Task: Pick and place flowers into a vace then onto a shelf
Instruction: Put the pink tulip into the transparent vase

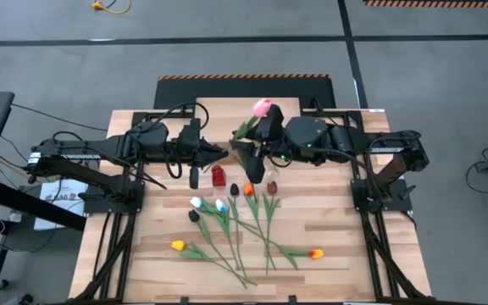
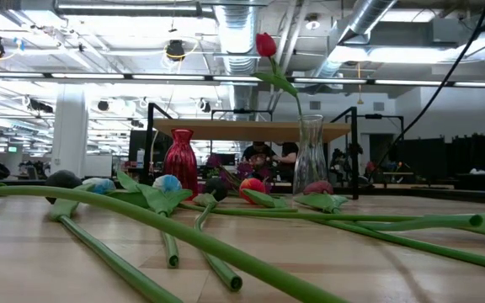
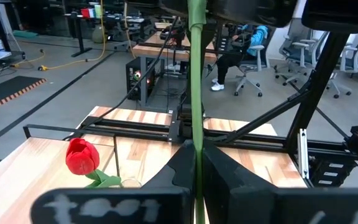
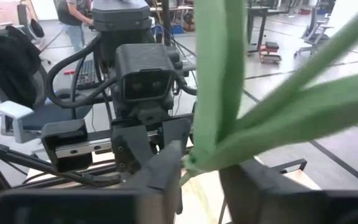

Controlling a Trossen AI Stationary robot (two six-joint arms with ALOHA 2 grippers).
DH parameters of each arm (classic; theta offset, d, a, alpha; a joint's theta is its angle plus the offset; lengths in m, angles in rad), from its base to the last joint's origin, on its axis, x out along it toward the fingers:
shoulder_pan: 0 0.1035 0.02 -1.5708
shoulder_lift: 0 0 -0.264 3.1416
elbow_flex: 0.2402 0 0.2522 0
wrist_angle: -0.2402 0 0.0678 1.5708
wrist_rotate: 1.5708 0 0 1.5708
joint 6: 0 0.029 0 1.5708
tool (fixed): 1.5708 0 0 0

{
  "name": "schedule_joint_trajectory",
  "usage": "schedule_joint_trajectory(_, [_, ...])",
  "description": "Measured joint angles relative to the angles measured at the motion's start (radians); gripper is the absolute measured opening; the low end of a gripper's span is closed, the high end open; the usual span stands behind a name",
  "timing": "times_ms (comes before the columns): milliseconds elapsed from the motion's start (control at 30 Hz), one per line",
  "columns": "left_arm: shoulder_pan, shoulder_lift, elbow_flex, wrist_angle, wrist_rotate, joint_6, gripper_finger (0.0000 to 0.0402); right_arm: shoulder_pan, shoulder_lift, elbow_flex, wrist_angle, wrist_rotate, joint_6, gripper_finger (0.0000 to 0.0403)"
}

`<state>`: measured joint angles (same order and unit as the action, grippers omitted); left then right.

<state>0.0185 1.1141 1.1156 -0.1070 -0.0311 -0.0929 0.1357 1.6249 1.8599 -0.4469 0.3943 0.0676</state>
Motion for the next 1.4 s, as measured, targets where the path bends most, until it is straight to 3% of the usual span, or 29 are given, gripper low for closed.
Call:
schedule_joint_trajectory(67, [0.0, 0.0, 0.0, -0.002, -0.002, -0.001, 0.0, -0.003, 0.0, 0.0, 0.0, -0.001, 0.001, 0.0033])
schedule_joint_trajectory(133, [0.001, 0.0, 0.0, -0.002, -0.004, -0.002, 0.0, -0.008, 0.0, 0.0, 0.0, -0.003, -0.005, 0.0015])
schedule_joint_trajectory(300, [0.001, 0.0, 0.0, -0.002, 0.018, 0.001, 0.0, -0.007, 0.0, 0.0, 0.0, -0.004, -0.008, 0.0007])
schedule_joint_trajectory(500, [0.002, 0.0, 0.0, -0.001, 0.189, 0.051, 0.0, -0.005, 0.0, 0.0, -0.003, -0.019, -0.012, 0.0004])
schedule_joint_trajectory(933, [0.001, -0.002, 0.0, -0.008, 0.134, 0.001, 0.0003, 0.003, 0.0, 0.0, -0.009, -0.011, -0.015, 0.0002])
schedule_joint_trajectory(1067, [-0.001, -0.003, 0.0, -0.008, 0.138, 0.004, 0.0036, 0.008, 0.0, 0.0, -0.01, -0.005, -0.016, 0.0001])
schedule_joint_trajectory(1267, [-0.001, -0.003, 0.0, -0.01, 0.132, 0.012, 0.0124, 0.018, 0.0, 0.001, -0.02, -0.018, -0.015, 0.0001])
schedule_joint_trajectory(1400, [0.0, -0.026, 0.0, -0.046, 0.048, 0.048, 0.0173, 0.03, 0.0, 0.001, -0.108, -0.019, 0.02, 0.0001])
